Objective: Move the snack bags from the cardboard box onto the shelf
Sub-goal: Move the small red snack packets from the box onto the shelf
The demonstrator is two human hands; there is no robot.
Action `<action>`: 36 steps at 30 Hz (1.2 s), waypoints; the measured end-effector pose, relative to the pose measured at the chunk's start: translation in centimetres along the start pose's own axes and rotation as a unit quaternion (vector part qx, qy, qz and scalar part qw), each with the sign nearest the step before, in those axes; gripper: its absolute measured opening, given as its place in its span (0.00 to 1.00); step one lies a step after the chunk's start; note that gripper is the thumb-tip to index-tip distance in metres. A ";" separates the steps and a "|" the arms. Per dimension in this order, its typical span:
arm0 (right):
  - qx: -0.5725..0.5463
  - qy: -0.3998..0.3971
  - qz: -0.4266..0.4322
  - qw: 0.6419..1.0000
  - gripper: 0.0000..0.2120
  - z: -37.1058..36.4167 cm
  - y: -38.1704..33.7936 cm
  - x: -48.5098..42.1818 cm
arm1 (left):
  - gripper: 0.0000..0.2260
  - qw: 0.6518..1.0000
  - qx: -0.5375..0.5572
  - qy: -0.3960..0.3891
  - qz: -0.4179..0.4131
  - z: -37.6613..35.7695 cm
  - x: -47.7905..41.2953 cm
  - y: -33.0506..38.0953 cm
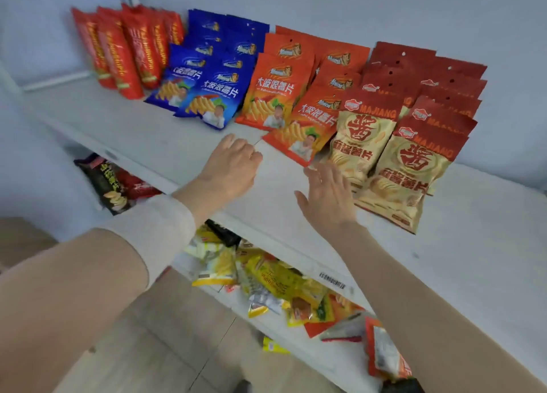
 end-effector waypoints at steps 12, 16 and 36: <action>0.065 -0.065 0.316 0.944 0.24 -5.5 -36.3 -0.2 | 0.14 0.955 -0.039 -0.177 0.234 -9.2 29.5 -24.6; 0.078 -0.083 0.406 0.907 0.21 -9.8 -50.7 1.4 | 0.13 0.926 -0.028 -0.210 0.314 -14.2 41.6 -33.1; 0.101 -0.431 0.407 0.799 0.26 -41.3 -77.1 4.7 | 0.18 0.603 0.319 -0.359 0.636 -46.3 68.9 -43.9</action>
Point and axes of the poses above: each hand's wrist, its own x-axis away from the middle knuckle, its own z-axis out of the back of the hand, y = z × x, the point moved 5 cm from there along -x, towards the middle knuckle
